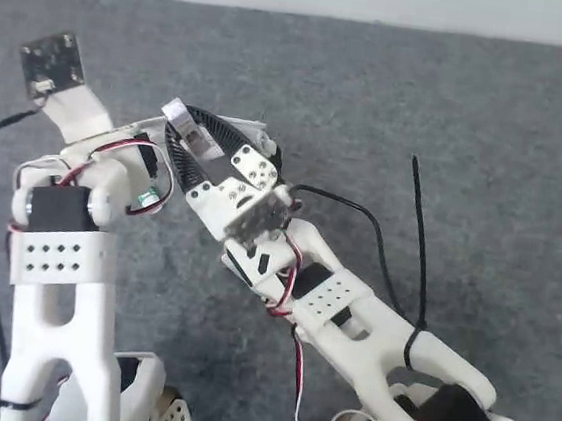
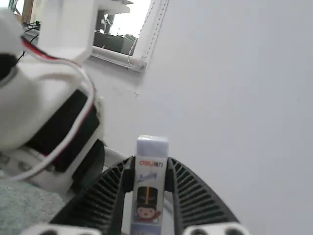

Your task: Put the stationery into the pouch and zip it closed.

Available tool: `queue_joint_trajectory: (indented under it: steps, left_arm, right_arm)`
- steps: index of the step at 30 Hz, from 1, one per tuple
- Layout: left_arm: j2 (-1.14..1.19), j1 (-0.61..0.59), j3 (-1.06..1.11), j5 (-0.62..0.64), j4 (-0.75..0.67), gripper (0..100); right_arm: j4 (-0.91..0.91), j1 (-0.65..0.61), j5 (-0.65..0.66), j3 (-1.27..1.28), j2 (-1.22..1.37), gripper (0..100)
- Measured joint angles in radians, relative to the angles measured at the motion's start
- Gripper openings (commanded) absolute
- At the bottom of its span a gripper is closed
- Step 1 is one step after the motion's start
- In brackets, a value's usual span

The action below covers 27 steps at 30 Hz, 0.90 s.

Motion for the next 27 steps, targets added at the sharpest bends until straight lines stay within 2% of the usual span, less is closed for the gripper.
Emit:
queue_joint_trajectory:
  steps: [2,14,19,24,27]
  left_arm:
    - [0.0,0.002,0.0,0.0,0.0,1]
    - [0.002,0.003,0.0,0.0,0.0,1]
    - [0.002,0.003,0.0,0.0,0.0,1]
    - [0.002,0.003,0.0,0.0,0.0,1]
    - [0.002,0.003,0.0,0.0,0.0,1]
  right_arm:
    - [-0.006,-0.002,0.018,0.018,-0.002,19.8]
    - [-0.021,-0.003,0.028,0.077,-0.006,19.8]
    - [-0.014,-0.006,0.029,0.137,-0.083,19.8]
    - [0.144,-0.003,0.029,0.143,-0.192,19.8]
    - [0.273,-0.003,-0.023,0.143,-0.276,19.8]
